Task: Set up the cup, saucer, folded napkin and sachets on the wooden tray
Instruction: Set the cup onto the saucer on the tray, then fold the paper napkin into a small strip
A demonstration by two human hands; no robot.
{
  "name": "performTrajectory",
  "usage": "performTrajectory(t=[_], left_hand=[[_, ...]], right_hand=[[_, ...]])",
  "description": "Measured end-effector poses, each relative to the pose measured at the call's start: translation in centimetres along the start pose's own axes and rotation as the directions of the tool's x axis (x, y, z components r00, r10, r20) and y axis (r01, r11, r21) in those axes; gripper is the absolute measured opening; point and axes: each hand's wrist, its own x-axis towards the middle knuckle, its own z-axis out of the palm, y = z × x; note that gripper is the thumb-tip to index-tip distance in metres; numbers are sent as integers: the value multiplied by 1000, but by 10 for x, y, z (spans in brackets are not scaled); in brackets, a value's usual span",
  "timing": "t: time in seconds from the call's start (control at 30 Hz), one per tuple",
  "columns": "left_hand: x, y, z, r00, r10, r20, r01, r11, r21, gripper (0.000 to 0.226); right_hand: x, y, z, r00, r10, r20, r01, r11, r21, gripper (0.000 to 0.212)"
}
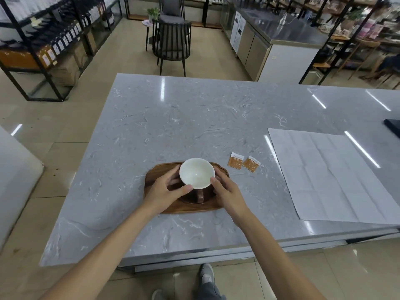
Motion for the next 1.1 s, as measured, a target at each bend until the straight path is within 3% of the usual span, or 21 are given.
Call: performTrajectory(t=[0.07, 0.13, 0.2, 0.27, 0.37, 0.57, 0.73, 0.97, 1.1], left_hand=[[-3, 4, 1, 998, -35, -58, 37, 999, 33, 97], [-9, 9, 3, 987, 36, -157, -13, 989, 144, 84], [-14, 14, 7, 934, 254, -253, -156, 924, 350, 61], [-15, 22, 16, 835, 486, -259, -293, 791, 538, 36], [-18, 35, 41, 768, 612, -188, -421, 704, 571, 22], [-15, 54, 123, 802, 594, 59, -537, 674, 507, 11], [-2, 58, 196, 851, 482, 208, -516, 696, 499, 13], [8, 57, 303, 879, 364, 309, -476, 715, 512, 26], [18, 59, 356, 873, 293, 389, -480, 653, 585, 42]], right_hand=[[-4, 0, -3, 1000, -5, -23, 5, 1000, 6, 46], [-10, 3, -9, 997, -30, -65, 30, 1000, 4, 41], [-18, 9, -21, 991, -47, -127, 46, 999, -8, 34], [-25, 15, -38, 983, -49, -176, 44, 998, -34, 27], [-36, 27, -65, 975, -16, -221, -5, 996, -93, 23], [-57, 48, -134, 958, 18, -287, -55, 991, -121, 19], [-70, 63, -198, 957, 15, -290, -76, 977, -201, 23], [-82, 100, -306, 963, -41, -266, -64, 925, -373, 20], [-82, 123, -375, 962, -121, -245, -45, 815, -578, 24]])
